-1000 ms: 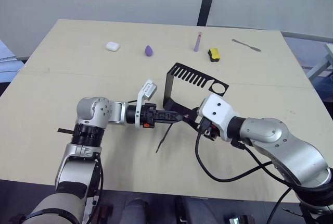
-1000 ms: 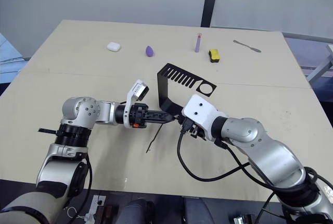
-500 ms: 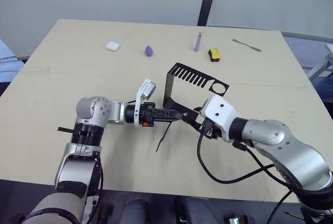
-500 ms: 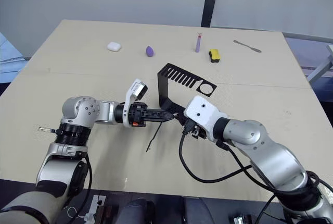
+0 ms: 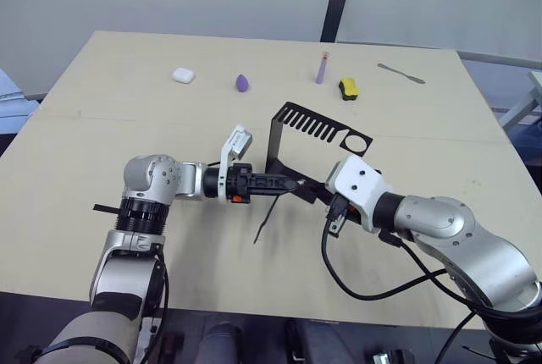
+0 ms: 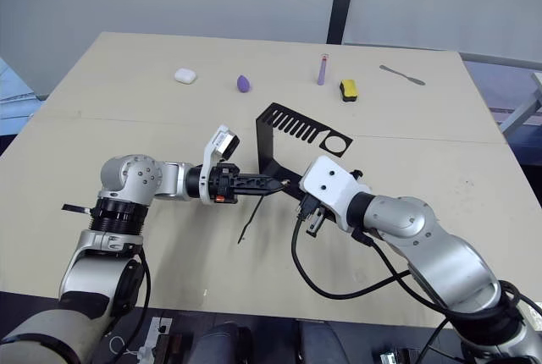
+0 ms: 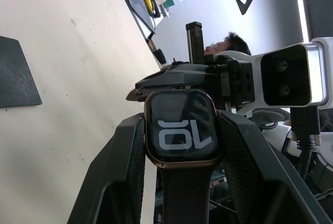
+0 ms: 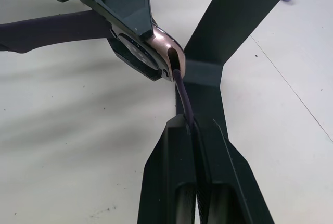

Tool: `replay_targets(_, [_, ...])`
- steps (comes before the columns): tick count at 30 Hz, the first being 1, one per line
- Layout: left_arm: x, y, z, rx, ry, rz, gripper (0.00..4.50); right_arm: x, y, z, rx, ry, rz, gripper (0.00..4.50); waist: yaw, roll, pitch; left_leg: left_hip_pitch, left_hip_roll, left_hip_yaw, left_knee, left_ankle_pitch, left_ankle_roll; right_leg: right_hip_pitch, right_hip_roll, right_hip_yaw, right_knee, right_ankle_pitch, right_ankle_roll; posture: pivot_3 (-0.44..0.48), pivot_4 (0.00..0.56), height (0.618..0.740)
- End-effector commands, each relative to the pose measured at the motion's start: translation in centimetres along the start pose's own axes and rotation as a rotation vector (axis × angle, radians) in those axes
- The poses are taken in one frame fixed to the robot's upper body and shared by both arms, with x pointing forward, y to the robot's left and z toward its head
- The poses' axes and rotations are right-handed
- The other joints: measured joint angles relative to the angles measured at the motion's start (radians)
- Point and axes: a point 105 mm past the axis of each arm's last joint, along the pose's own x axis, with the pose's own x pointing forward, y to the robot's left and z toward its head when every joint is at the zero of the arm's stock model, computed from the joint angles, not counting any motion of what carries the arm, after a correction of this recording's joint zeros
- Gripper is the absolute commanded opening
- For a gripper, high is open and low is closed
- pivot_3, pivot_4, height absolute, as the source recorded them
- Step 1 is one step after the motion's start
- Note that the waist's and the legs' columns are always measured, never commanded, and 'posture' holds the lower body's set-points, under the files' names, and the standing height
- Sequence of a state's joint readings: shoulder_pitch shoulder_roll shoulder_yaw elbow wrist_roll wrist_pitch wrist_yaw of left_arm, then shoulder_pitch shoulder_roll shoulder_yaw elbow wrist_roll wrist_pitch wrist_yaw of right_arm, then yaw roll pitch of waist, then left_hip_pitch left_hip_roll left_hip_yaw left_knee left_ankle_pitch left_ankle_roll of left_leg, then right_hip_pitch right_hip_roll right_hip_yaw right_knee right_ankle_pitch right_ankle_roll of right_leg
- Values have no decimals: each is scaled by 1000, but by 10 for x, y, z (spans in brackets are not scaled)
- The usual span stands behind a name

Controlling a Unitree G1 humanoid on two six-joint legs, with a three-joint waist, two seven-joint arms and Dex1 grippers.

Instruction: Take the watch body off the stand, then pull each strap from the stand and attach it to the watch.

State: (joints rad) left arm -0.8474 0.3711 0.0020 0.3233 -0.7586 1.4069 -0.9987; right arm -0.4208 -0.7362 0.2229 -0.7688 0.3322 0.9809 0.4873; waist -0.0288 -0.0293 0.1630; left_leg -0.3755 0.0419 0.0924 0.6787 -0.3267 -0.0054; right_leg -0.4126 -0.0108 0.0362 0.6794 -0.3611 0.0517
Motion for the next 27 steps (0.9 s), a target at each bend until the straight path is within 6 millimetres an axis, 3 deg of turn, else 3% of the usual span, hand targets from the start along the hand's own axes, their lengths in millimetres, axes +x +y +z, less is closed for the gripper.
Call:
replay_targets(1, [3,-10,6,34,-4,-41,1586,-7,-5,18,-62,-71,-35,22,0,0,0,0,0,0,0,0,0,0,0,0,0,0,0,0,150,740])
replay_targets(27, [5,-5,4,31,3,-27,1586,-10,-6,22,-79,-77,-38,22,0,0,0,0,0,0,0,0,0,0,0,0,0,0,0,0,150,740])
